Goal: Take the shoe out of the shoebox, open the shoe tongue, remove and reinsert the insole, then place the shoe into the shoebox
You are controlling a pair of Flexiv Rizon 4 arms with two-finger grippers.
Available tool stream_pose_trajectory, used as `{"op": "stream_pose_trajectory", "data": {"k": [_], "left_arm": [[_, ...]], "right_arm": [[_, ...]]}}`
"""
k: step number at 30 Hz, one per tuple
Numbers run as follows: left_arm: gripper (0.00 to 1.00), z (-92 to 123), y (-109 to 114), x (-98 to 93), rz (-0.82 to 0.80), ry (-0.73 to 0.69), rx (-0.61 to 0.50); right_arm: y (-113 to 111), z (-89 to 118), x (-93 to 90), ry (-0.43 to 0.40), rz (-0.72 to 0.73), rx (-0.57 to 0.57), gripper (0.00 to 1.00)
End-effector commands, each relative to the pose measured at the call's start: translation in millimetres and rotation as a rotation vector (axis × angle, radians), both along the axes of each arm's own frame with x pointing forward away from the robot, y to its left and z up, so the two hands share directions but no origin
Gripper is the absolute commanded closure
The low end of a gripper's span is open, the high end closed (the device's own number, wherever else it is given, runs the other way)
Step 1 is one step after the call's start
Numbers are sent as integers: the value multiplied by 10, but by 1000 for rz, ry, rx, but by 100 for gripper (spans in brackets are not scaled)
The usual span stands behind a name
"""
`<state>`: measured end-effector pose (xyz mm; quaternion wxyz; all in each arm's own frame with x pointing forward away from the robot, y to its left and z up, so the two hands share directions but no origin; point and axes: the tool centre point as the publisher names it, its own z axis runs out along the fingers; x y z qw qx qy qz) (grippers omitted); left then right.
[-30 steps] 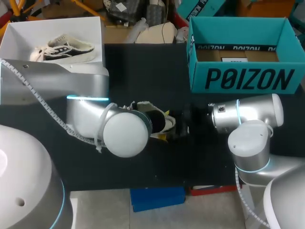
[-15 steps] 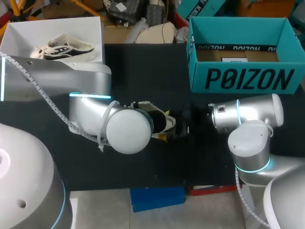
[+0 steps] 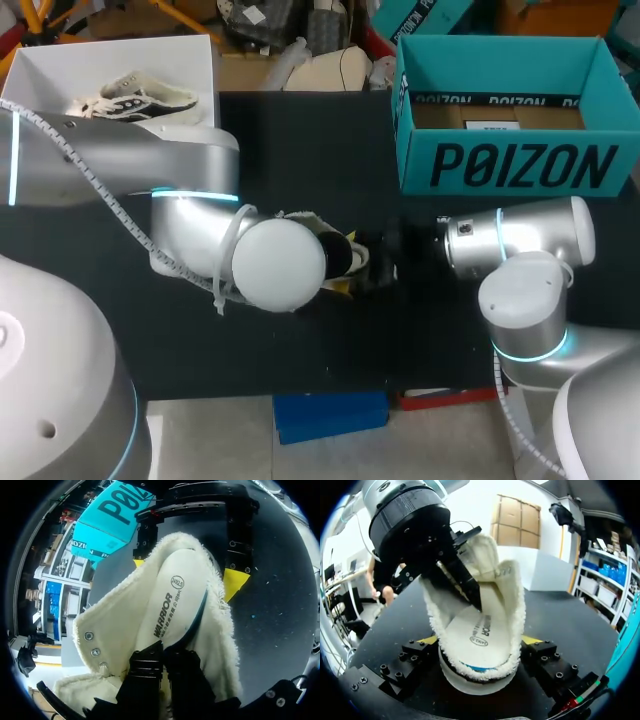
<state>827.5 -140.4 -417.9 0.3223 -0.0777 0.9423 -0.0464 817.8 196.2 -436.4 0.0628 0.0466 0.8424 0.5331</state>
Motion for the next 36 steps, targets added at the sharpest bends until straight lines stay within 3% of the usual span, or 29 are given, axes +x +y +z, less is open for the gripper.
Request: {"op": "stream_pose_trajectory", "data": {"k": [1,13,25,36], "left_arm": [[100,-246,4,343,-31,63,-16],[100,100,18,283,-95,239,-123],[100,389,-16,184,-150,281,-210],[100,373,-162,26,-239,324,-231]], "right_arm": [[-6,1,-31,2,2,0,100],[-6,1,-31,2,2,0,100],[-6,1,-31,2,2,0,100],[-6,1,-31,2,2,0,100]]}}
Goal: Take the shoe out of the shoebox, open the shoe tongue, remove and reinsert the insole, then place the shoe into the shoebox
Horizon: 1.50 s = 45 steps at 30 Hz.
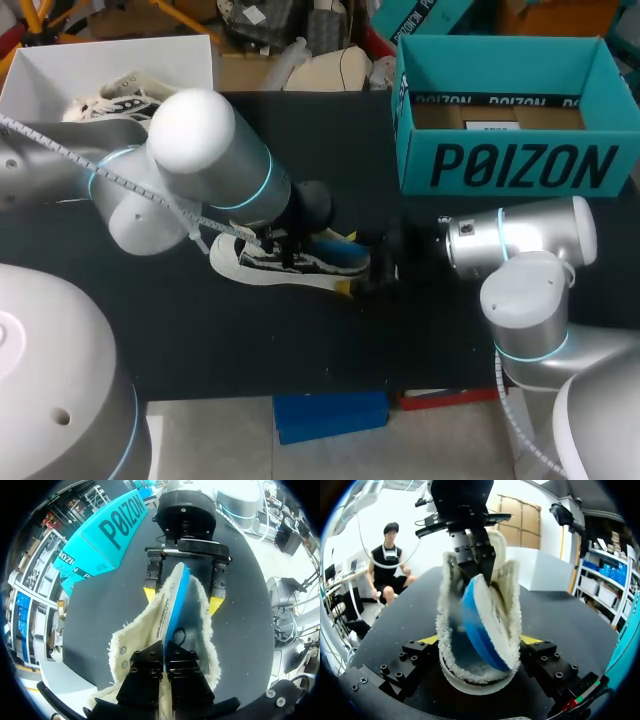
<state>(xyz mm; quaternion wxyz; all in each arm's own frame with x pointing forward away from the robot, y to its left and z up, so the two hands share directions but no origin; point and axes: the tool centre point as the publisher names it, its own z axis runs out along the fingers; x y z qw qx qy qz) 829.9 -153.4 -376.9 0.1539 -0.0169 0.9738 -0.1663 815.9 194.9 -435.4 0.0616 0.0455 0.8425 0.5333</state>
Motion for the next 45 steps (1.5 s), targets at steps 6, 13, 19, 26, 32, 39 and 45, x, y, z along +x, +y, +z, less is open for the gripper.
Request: {"op": "stream_pose_trajectory", "data": {"k": [6,13,19,26,32,39,45], "left_arm": [[100,-46,-103,-38,-45,4,-31],[58,-117,-109,-28,-82,25,-50],[33,-101,-133,-57,-114,12,-66],[55,-124,-241,-57,-142,-15,-75],[62,-130,-365,-15,-167,-50,-74],[69,-104,-483,2,-178,-54,-93],[71,-90,-580,-25,-196,-52,-96]], "right_arm": [[8,-9,-12,1,-1,0,100],[8,-9,-12,1,-1,0,100],[8,-9,-12,1,-1,0,100],[8,-9,-12,1,-1,0,100],[8,-9,-12,1,-1,0,100],[8,-9,-12,1,-1,0,100],[8,-9,-12,1,-1,0,100]]}}
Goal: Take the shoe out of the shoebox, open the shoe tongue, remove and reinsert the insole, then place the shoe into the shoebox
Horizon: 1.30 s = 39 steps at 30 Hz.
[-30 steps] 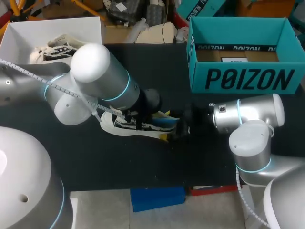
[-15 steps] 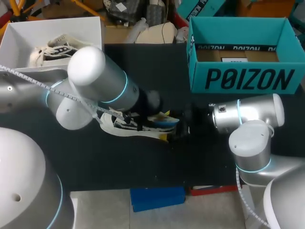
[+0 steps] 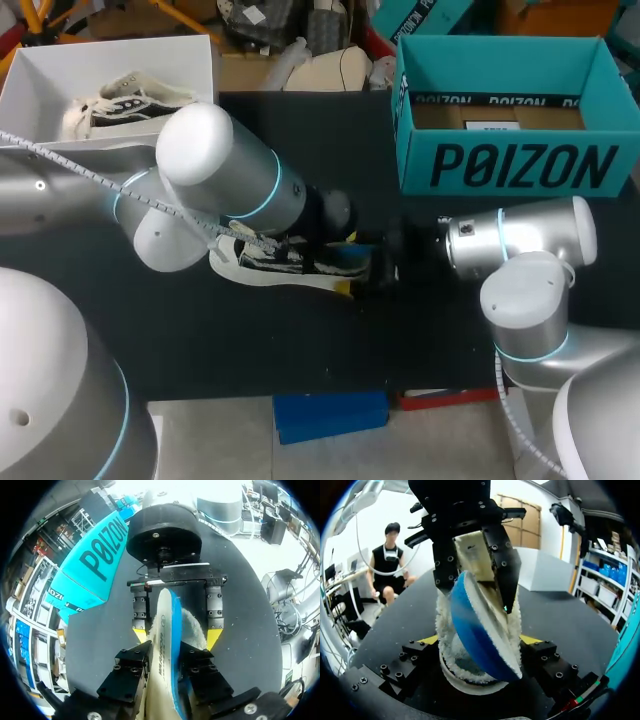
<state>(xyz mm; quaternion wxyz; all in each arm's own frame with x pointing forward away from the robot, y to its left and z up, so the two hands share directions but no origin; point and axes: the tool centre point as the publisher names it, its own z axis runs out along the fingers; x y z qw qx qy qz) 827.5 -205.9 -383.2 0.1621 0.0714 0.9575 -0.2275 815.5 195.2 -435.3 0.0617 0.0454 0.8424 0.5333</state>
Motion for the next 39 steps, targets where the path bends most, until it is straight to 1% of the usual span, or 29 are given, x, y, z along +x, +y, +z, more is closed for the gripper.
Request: {"op": "stream_pose_trajectory", "data": {"k": [1,3,5,6,7,10,13,18,24,26,27,29,32,36,37,39], "left_arm": [[71,-30,-68,-6,-10,0,3],[71,-35,-86,-12,-13,0,7],[76,-37,-95,-13,-15,1,10],[93,-37,-97,-14,-15,1,10],[100,-32,-99,-18,-16,1,11],[100,3,-81,-50,-21,-1,12],[100,71,-32,-103,-52,49,-31],[100,284,24,-261,-105,63,-86],[100,639,5,-393,-131,76,-185],[100,776,-30,-436,-142,84,-226],[100,873,-58,-463,-158,114,-263],[100,1012,-99,-514,-170,120,-293],[100,1305,-189,-623,-200,165,-371],[100,1684,-286,-736,-238,194,-430],[100,1780,-305,-757,-235,184,-433],[100,1996,-321,-752,-258,227,-484]], "right_arm": [[5,-10,-8,1,-1,-1,100],[5,-10,-8,1,-1,-1,100],[5,-10,-8,1,-1,-1,100],[5,-10,-8,1,-1,-1,100],[5,-10,-8,1,-1,-1,100],[5,-10,-8,1,-1,-1,100],[5,-10,-8,1,-1,-1,100],[5,-10,-8,1,-1,-1,100],[5,-10,-8,1,-1,-1,100],[5,-10,-8,1,-1,-1,100],[5,-10,-8,1,-1,-1,100],[5,-10,-8,1,-1,-1,100],[5,-10,-8,1,-1,-1,100],[5,-10,-8,1,-1,-1,100],[5,-10,-8,1,-1,-1,100],[5,-10,-8,1,-1,-1,100]]}}
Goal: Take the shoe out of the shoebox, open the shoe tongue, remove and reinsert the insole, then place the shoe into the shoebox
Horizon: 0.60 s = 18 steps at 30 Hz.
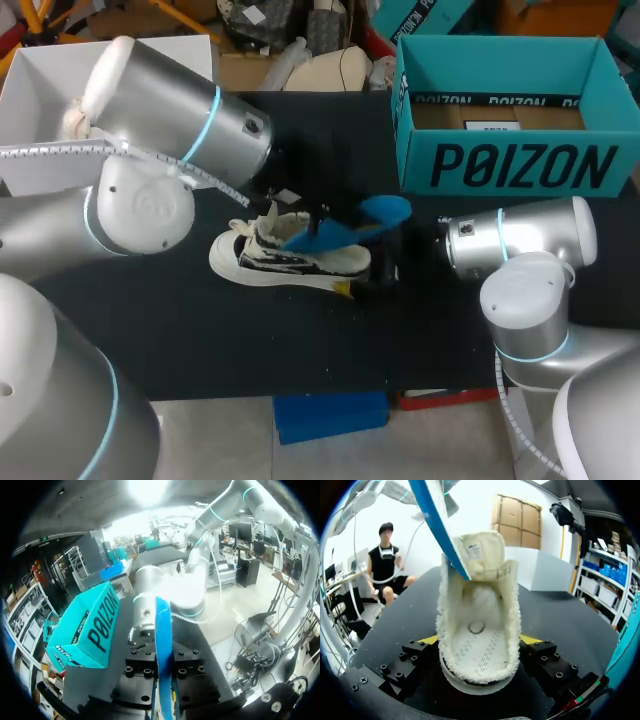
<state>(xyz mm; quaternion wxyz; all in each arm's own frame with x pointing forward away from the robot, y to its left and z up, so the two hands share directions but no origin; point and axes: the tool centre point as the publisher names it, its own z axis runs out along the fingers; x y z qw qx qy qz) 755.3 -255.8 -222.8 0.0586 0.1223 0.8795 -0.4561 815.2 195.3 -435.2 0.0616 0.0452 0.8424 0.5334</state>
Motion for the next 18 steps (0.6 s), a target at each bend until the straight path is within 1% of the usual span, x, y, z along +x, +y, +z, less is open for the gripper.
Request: {"op": "stream_pose_trajectory", "data": {"k": [1,3,7,18], "left_arm": [[100,492,171,-13,-31,49,-52],[100,709,170,-14,-48,88,-87],[100,1077,197,-49,-151,197,-161],[100,1077,197,-49,-151,197,-161]], "right_arm": [[3,-11,-5,1,-1,-1,100],[3,-11,-5,1,-1,-1,100],[3,-11,-5,1,-1,-1,100],[3,-11,-5,1,-1,-1,100]]}}
